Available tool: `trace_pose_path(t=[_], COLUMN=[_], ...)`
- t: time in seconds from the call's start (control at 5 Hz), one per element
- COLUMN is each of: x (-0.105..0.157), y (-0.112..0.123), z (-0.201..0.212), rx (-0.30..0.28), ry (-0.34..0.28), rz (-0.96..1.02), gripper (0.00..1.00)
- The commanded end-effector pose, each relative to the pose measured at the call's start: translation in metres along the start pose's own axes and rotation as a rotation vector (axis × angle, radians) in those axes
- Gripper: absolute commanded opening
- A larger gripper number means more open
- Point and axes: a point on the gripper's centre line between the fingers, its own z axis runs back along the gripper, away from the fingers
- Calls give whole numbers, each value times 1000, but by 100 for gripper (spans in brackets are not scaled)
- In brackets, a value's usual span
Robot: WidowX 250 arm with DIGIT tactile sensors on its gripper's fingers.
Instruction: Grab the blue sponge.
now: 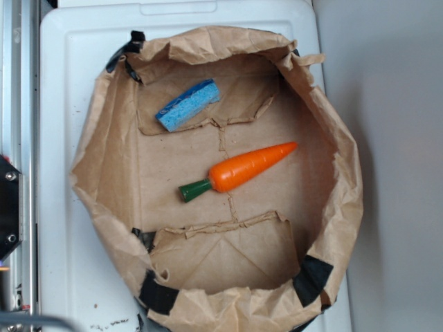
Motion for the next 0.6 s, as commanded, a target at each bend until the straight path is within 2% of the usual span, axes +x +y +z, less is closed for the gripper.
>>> trace_pose_path(t=[0.0,0.2,0.4], x=[93,115,115], y=[10,38,38], z=[-27,-52,-52], rx=[-5,-54,-54], ry=[-49,-63,-63], rz=[-4,-102,-102], gripper=[100,100,100])
